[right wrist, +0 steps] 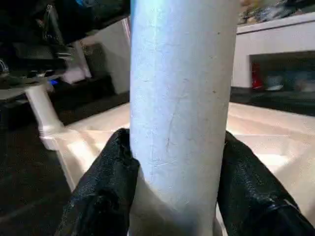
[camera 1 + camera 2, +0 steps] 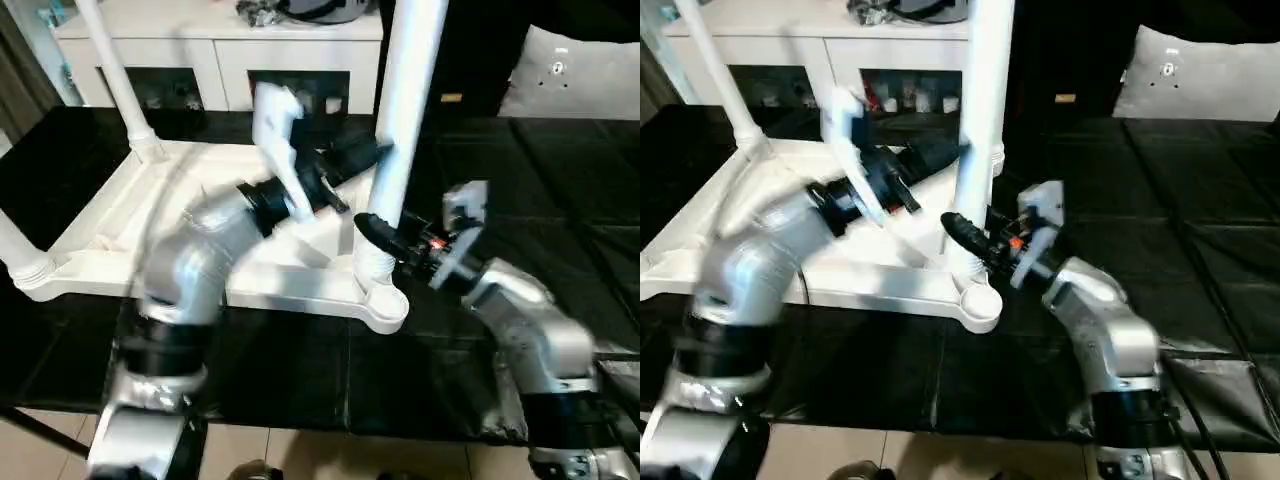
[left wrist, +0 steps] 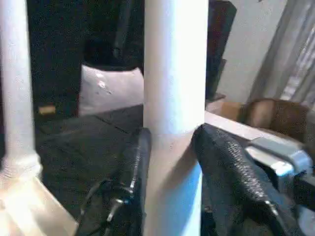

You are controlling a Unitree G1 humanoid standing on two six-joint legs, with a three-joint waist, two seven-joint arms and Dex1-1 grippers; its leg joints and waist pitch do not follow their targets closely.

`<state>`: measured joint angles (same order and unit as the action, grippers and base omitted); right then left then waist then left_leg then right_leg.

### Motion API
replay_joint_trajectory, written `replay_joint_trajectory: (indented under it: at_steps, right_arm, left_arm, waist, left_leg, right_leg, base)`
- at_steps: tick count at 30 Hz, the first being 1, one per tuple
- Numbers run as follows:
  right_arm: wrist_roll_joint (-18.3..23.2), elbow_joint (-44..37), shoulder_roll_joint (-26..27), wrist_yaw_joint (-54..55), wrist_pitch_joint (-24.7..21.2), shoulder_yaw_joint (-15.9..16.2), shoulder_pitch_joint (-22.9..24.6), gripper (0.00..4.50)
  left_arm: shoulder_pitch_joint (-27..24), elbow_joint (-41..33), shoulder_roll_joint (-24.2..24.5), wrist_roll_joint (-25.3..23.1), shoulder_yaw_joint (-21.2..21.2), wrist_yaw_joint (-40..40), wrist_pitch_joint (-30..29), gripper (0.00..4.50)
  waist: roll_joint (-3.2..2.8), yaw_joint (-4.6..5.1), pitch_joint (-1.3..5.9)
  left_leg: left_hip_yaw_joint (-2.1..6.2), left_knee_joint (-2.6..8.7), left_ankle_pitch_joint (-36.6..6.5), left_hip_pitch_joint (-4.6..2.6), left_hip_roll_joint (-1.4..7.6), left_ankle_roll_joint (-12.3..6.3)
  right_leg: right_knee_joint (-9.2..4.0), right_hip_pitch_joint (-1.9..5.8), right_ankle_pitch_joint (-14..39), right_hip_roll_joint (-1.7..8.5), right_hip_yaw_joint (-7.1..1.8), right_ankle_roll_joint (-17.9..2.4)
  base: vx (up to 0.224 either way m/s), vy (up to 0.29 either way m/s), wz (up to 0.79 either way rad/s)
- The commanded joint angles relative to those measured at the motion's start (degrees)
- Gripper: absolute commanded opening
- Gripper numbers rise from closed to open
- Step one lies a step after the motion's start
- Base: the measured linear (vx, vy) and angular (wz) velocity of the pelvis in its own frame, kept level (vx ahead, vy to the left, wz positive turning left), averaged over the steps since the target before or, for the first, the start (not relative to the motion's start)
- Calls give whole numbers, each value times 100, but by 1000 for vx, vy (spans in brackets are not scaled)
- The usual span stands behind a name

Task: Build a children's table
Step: Pick table leg

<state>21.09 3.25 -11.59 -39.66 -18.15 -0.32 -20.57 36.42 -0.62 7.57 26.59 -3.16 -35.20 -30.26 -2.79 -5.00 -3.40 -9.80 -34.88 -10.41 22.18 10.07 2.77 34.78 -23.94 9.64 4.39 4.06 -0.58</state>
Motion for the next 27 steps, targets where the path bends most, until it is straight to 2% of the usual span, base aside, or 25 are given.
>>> replay_joint_trajectory:
  at_steps: [1,2,3,4,5,7,10,12,15,17,18,19,20,23,25,26,27]
  right_arm:
    - [-623,90,-38,184,853,297,-91,190]
    - [-670,107,-50,188,908,322,-82,190]
    - [-860,210,-82,228,1155,403,-52,190]
    - [-949,338,-71,257,1341,416,-4,190]
    - [-1014,451,-50,283,1499,417,25,190]
    - [-1003,637,53,368,1750,300,101,189]
    - [-1074,797,93,359,2148,322,231,189]
    - [-1159,883,97,388,2363,375,260,189]
    - [-1676,1140,78,736,2938,568,198,189]
    - [-2019,1349,101,1122,3170,603,105,189]
    - [-2217,1461,105,1360,3269,617,46,189]
    - [-2569,1590,74,1767,3369,661,-39,189]
    - [-2699,1635,60,1911,3406,680,-69,189]
    - [-3507,1795,-54,2760,3550,839,-215,189]
    - [-3868,1807,-97,3165,3532,917,-264,189]
    - [-4252,1878,-164,3464,3537,1069,-337,189]
    - [-4345,1890,-178,3553,3527,1095,-349,189]
  left_arm:
    - [-108,179,256,-606,-418,-251,676,215]
    - [-122,190,279,-632,-439,-275,711,208]
    - [-175,240,337,-682,-489,-356,814,209]
    - [-271,311,425,-716,-511,-528,996,236]
    - [-338,367,482,-746,-522,-650,1141,236]
    - [-527,393,578,-649,-475,-944,1224,242]
    - [-722,397,546,-381,-311,-1009,1047,243]
    - [-764,419,456,-231,-217,-963,1008,280]
    - [-802,366,72,258,4,-853,859,293]
    - [-820,375,-163,393,47,-780,824,319]
    - [-821,403,-288,426,60,-701,834,319]
    - [-818,448,-433,444,64,-583,850,324]
    - [-816,464,-475,440,59,-542,857,324]
    - [-792,616,-630,163,-34,-234,988,324]
    - [-743,731,-752,55,40,42,1077,324]
    - [-672,867,-903,3,170,322,1229,324]
    - [-660,883,-930,2,191,363,1246,324]
  waist:
    - [105,24,438]
    - [105,24,438]
    - [93,35,429]
    - [104,31,439]
    - [106,44,429]
    - [109,56,434]
    - [80,84,438]
    - [85,82,431]
    - [98,83,403]
    - [79,89,395]
    - [104,109,391]
    - [103,126,399]
    - [111,148,394]
    - [111,192,402]
    - [116,215,404]
    - [124,216,412]
    - [133,224,416]
  left_leg:
    - [71,394,-934,-45,205,-152]
    - [71,394,-934,-45,205,-152]
    - [69,398,-940,-45,200,-152]
    - [67,391,-901,-48,203,-168]
    - [59,394,-925,-39,202,-177]
    - [55,398,-940,-51,208,-211]
    - [51,402,-990,-71,238,-243]
    - [48,406,-1043,-72,237,-256]
    - [38,414,-1146,-62,238,-219]
    - [44,411,-1256,-74,217,-211]
    - [42,410,-1251,-58,210,-178]
    - [49,408,-1211,-60,206,-157]
    - [47,410,-1199,-57,196,-149]
    - [50,399,-1254,-59,178,-177]
    - [41,385,-1187,-49,162,-167]
    - [45,380,-1160,-44,161,-192]
    - [39,374,-1141,-40,150,-207]
  right_leg:
    - [-505,324,1868,329,-231,-569]
    - [-505,324,1868,329,-231,-569]
    - [-494,334,1890,329,-235,-568]
    - [-483,339,1847,352,-241,-624]
    - [-487,340,1859,347,-242,-645]
    - [-473,332,1812,345,-250,-703]
    - [-433,322,1570,339,-252,-913]
    - [-438,326,1548,336,-254,-980]
    - [-465,331,1730,356,-253,-1026]
    - [-485,325,1951,344,-254,-950]
    - [-502,331,2038,339,-247,-895]
    - [-505,334,2067,338,-245,-851]
    - [-508,333,2066,322,-238,-844]
    - [-512,339,2111,304,-234,-736]
    - [-519,340,2016,283,-230,-709]
    - [-507,349,1937,288,-230,-700]
    - [-507,354,1896,277,-225,-682]
  base:
    - [0,0,0]
    - [0,0,0]
    - [0,0,0]
    - [0,0,0]
    - [0,0,0]
    - [0,0,0]
    - [0,0,0]
    - [0,0,0]
    - [0,0,0]
    - [0,0,0]
    - [0,0,0]
    - [0,0,0]
    - [0,0,0]
    - [0,0,0]
    - [0,0,0]
    - [0,0,0]
    - [0,0,0]
